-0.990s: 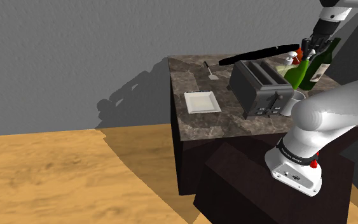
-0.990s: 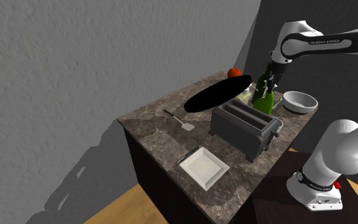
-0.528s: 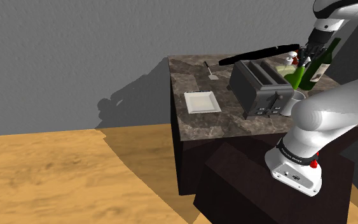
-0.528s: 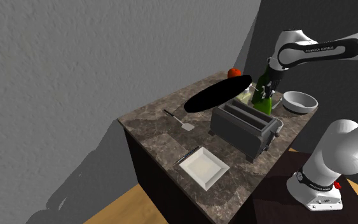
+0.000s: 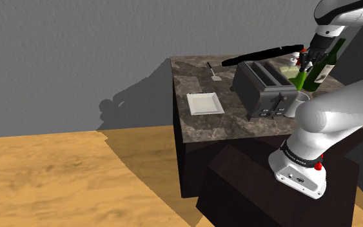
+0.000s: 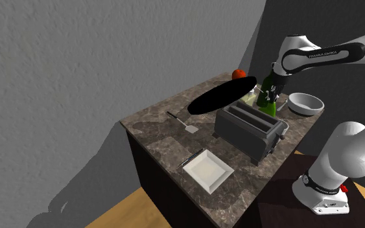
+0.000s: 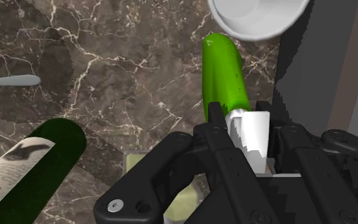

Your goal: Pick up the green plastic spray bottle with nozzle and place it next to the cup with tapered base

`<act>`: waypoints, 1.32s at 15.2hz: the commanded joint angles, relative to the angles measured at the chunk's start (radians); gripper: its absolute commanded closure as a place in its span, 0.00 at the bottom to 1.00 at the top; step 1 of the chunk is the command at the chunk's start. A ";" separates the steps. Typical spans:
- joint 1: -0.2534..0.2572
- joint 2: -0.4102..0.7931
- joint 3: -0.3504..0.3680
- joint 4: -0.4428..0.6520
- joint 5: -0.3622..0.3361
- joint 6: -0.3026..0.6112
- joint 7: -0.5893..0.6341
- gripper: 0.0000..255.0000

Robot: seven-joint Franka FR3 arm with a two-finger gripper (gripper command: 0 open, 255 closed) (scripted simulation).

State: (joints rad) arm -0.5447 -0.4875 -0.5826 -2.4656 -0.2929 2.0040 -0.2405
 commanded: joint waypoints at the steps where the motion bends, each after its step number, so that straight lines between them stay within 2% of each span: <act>1: 0.000 0.000 0.000 0.000 0.000 0.001 0.000 1.00; 2: 0.000 0.000 0.000 0.000 0.000 0.001 0.000 1.00; 3: 0.000 0.000 0.000 0.000 0.000 0.001 0.000 0.00; 8: 0.000 0.000 0.000 0.000 0.000 0.001 0.000 0.00; 12: 0.003 -0.032 0.034 0.102 0.015 -0.134 0.000 0.00; 20: 0.003 -0.032 0.034 0.102 0.015 -0.134 0.000 0.00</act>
